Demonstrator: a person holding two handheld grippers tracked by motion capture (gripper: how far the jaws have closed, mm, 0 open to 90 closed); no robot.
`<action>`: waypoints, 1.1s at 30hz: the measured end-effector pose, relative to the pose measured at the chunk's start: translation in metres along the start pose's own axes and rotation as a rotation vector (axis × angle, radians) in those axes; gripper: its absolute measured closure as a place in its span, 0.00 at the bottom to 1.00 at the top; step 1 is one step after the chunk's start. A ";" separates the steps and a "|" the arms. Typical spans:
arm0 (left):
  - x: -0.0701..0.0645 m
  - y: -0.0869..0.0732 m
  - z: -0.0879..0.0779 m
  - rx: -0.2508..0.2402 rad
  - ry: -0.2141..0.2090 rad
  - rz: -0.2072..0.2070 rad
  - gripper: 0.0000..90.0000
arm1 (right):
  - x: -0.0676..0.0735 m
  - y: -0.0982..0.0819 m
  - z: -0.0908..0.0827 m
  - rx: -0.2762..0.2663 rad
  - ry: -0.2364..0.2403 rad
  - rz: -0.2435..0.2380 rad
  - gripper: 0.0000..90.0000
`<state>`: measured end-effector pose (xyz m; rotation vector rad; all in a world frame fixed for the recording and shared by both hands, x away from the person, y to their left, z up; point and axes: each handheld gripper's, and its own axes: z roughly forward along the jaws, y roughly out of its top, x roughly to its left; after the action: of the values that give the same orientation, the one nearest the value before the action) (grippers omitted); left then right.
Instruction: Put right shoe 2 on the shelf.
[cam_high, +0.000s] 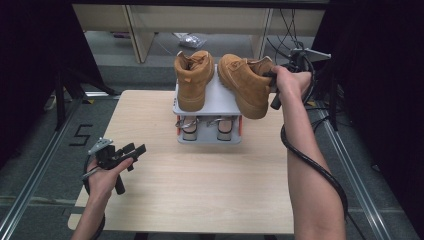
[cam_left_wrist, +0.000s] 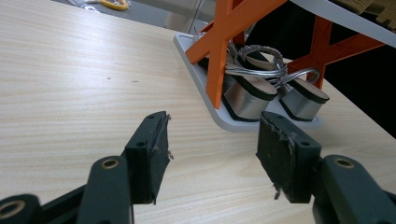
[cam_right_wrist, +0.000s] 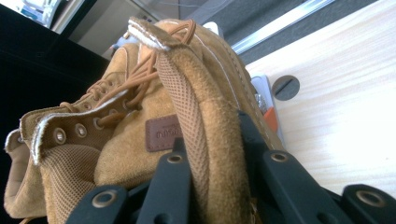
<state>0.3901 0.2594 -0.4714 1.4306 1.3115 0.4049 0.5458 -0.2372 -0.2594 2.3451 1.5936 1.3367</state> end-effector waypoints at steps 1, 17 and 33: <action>0.000 0.000 0.000 0.000 0.000 0.000 0.47 | 0.003 -0.001 0.001 -0.007 0.004 -0.004 0.87; -0.001 -0.001 0.001 0.003 -0.002 0.004 0.47 | 0.032 -0.011 0.005 -0.071 -0.061 -0.185 0.68; 0.000 -0.001 0.001 0.004 0.000 0.002 0.46 | 0.033 -0.010 0.001 -0.109 -0.026 -0.243 0.51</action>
<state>0.3899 0.2586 -0.4727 1.4351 1.3109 0.4039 0.5432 -0.2067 -0.2434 2.0226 1.6863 1.2995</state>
